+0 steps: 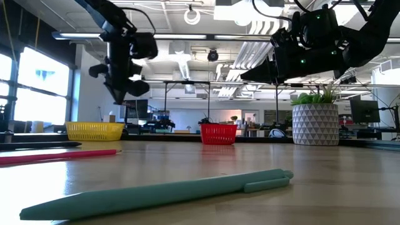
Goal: Sort crayons/erasers/pens/pencils in bins
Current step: Put the red crayon into the yellow bin
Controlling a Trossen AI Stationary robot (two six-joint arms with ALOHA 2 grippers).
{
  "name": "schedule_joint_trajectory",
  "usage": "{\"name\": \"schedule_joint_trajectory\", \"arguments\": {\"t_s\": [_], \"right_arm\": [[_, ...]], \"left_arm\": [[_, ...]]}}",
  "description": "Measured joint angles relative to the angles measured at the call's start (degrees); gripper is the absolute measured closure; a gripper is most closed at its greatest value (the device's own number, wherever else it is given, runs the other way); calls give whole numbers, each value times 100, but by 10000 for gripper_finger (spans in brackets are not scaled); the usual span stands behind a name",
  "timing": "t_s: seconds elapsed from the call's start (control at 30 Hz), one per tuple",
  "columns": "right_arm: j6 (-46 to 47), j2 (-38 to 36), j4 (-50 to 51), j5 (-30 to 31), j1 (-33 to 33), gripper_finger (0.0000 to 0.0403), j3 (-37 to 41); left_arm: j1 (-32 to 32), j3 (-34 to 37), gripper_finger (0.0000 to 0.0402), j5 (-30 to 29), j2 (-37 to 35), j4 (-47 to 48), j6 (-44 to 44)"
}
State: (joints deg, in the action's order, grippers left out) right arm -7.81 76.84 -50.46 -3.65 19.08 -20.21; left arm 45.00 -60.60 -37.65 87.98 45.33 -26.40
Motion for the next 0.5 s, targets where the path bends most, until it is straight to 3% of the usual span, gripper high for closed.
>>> {"name": "schedule_joint_trajectory", "arguments": {"t_s": [0.27, 0.5], "right_arm": [[0, 0, 0, -1, -1, 403, 1], [26, 0, -40, -1, -1, 403, 3]], "left_arm": [[799, 918, 396, 190, -18, -713, 591], [939, 918, 396, 466, -19, -1328, 860]]}}
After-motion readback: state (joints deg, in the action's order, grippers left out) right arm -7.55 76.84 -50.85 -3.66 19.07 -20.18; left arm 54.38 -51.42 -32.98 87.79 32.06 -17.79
